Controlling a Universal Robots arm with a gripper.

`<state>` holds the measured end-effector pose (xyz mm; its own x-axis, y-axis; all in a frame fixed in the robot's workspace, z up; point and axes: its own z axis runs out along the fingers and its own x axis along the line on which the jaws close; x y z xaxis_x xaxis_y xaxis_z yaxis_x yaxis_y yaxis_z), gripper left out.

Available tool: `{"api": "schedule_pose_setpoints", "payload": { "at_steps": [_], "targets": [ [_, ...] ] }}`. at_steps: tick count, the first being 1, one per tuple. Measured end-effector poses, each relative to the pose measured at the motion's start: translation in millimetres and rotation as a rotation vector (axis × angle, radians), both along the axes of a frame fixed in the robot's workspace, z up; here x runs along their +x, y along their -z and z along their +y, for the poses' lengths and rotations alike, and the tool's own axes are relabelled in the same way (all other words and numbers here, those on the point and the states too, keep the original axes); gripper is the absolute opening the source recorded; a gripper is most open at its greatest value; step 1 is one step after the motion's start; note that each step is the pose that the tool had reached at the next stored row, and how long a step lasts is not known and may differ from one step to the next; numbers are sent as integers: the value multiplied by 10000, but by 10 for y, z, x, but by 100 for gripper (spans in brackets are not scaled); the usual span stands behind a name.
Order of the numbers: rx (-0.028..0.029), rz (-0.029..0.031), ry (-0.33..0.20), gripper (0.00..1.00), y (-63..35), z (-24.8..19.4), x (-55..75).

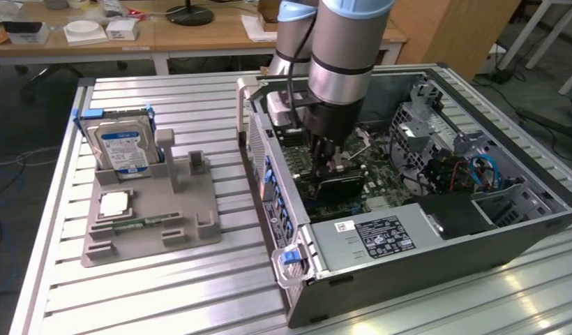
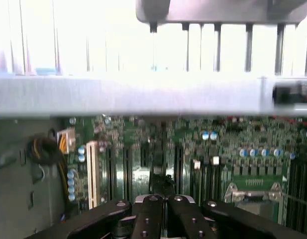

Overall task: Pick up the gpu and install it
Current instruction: 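Press down on the gpu until it lock into place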

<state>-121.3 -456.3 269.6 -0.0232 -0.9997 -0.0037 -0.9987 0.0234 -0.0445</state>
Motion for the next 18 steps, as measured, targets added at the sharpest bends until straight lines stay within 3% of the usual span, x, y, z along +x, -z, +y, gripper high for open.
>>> {"api": "schedule_pose_setpoints", "payload": {
  "at_steps": [5,18],
  "targets": [
    [0,-2,0,10,1,-2,-139],
    [-6,12,-2,10,75,-2,-147]
  ]
}}
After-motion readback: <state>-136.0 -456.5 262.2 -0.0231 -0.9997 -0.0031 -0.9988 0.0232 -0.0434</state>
